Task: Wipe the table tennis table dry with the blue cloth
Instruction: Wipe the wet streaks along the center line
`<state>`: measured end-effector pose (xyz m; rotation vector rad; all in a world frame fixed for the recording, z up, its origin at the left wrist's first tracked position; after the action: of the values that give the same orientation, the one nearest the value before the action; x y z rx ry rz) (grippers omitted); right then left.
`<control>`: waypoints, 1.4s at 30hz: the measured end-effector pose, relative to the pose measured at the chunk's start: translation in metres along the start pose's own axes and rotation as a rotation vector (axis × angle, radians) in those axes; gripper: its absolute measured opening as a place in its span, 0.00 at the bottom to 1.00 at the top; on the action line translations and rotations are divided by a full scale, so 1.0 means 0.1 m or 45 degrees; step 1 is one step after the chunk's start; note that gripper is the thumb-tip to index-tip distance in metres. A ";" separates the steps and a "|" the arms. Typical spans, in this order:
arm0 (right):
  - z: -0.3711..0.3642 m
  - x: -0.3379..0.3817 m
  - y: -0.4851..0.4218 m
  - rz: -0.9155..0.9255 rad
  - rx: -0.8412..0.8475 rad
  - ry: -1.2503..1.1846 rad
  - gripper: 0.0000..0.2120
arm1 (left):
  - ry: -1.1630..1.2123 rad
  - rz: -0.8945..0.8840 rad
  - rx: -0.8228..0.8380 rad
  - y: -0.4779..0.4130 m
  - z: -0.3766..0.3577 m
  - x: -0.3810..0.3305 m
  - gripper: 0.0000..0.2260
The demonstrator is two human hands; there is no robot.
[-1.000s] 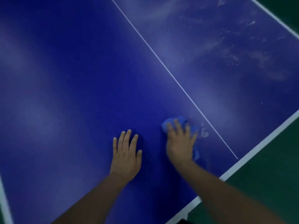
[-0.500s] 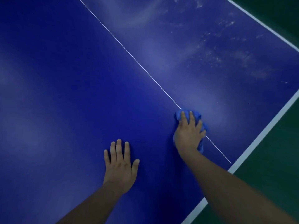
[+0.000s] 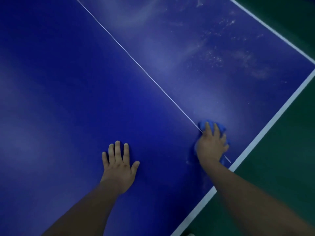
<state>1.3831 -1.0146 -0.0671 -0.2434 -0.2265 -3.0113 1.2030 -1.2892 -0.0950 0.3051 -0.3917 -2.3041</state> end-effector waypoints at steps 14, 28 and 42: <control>-0.31 0.66 1.45 0.724 0.461 -0.034 0.27 | 0.149 -0.053 -0.331 0.31 0.16 -0.08 0.27; -0.23 -0.03 1.71 0.858 0.318 0.096 0.25 | 0.129 -0.324 -0.305 0.87 -0.28 -0.60 0.26; 0.48 -0.93 0.10 0.235 -0.019 0.079 0.27 | 0.122 -0.277 -0.326 0.97 -0.43 -0.67 0.26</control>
<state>1.4824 -1.0077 -0.0341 -0.1627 -0.1660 -2.8331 1.3260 -1.3124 -0.0927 0.3419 -0.0130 -2.5064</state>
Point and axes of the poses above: each hand's wrist, its own y-axis away from the middle knuckle, its own z-axis out of the back of the hand, x = y × z, the point moved 3 cm from there along -y, towards the middle knuckle, and after that the axes turned 9 degrees about -x, right-handed, at the moved point
